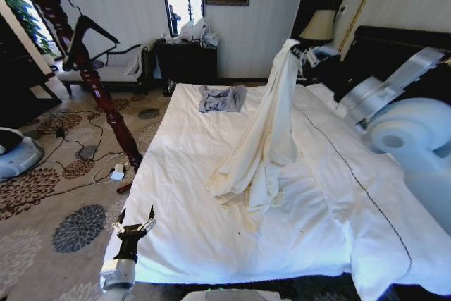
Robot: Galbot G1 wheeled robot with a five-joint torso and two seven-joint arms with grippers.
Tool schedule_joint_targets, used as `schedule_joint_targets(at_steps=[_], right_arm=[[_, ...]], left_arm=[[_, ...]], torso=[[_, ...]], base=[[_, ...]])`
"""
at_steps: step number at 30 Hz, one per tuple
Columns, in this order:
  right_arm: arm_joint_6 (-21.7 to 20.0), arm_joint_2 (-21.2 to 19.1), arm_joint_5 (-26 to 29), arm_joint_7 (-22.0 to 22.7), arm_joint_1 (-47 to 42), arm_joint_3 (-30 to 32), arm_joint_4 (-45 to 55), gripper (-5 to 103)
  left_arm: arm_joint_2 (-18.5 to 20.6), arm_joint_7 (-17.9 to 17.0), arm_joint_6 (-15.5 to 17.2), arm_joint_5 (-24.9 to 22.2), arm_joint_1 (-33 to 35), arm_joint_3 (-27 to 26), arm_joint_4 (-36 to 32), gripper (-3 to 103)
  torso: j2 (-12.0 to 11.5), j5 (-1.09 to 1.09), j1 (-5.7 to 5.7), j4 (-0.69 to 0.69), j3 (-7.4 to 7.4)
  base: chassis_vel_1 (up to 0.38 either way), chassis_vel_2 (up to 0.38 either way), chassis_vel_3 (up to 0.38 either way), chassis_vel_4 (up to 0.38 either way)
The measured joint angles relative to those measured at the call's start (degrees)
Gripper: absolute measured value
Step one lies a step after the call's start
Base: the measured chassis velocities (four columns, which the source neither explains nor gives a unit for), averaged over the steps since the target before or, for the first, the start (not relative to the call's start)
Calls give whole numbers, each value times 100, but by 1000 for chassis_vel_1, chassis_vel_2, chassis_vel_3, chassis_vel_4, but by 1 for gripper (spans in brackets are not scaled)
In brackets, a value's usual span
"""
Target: Pick up the clothes from the bed and hang them on the clothes hanger.
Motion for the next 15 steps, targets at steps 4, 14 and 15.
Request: schedule_joint_targets(at_steps=[4,14,15], right_arm=[[45,-6,3,-37,98,-79,26,0],[267,-91,280,-244,590,-204,-312,0],[305,-118,312,-279,640,-246,-350,0]], left_arm=[[38,274,177,-1065,-164,211,-61,100],[214,336,1494,-2897,-1627,844,426,100],[232,334,1610,-2940,-1848,919,582,100]], torso=[[0,1,0,0,0],[0,-1,0,-2,1],[0,-1,0,-3,0]], base=[[0,0,0,0],[0,0,0,0],[0,0,0,0]])
